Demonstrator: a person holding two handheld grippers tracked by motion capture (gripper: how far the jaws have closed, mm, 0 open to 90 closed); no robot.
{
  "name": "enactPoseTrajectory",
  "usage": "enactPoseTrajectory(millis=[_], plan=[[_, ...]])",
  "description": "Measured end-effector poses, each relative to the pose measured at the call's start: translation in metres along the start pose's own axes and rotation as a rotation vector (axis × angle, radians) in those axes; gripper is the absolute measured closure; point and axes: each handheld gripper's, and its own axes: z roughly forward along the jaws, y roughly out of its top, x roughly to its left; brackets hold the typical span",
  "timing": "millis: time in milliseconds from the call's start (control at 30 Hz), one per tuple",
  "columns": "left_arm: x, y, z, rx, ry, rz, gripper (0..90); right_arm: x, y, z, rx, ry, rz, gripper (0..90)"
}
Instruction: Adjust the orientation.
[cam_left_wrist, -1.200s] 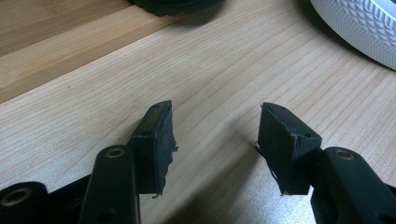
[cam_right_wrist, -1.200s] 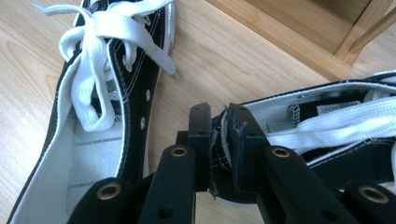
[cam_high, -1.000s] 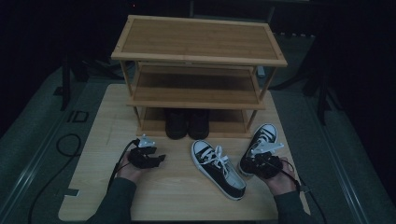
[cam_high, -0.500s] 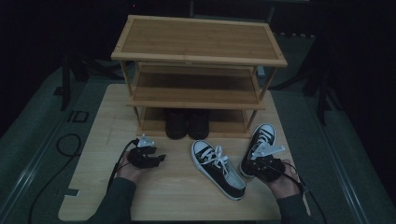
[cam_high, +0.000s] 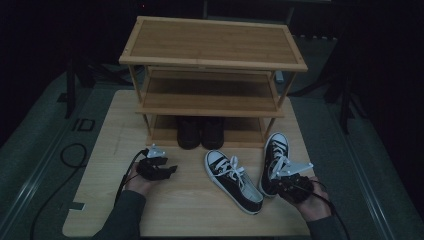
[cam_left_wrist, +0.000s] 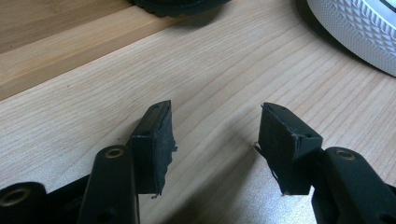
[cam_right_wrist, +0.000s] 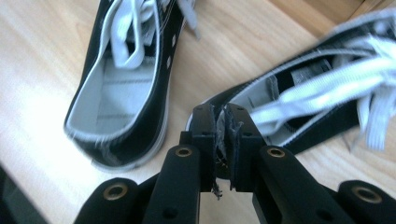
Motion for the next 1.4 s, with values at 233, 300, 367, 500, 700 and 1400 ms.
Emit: enactPoseTrajectory(millis=[233, 300, 367, 500, 700, 1400], plan=[[0.0, 0.0, 0.0, 0.0, 0.003, 0.003, 45.5, -0.002, -0.009, -0.01, 0.009, 0.044, 0.004, 80.8], [0.0, 0.0, 0.0, 0.0, 0.003, 0.003, 45.5, -0.001, -0.01, -0.012, -0.002, 0.053, 0.008, 76.8], [0.0, 0.0, 0.0, 0.0, 0.003, 0.003, 45.5, -0.002, -0.01, -0.015, -0.02, 0.047, 0.018, 70.3], [0.0, 0.0, 0.0, -0.001, 0.002, 0.002, 45.5, -0.012, -0.008, -0.018, -0.045, -0.001, 0.083, 60.6], [0.0, 0.0, 0.0, -0.002, -0.001, 0.001, 45.5, -0.029, -0.003, -0.003, -0.006, -0.091, 0.184, 45.1], [0.001, 0.0, 0.0, -0.003, -0.005, -0.002, 45.2, -0.05, 0.014, 0.048, 0.144, -0.239, 0.318, 81.1]])
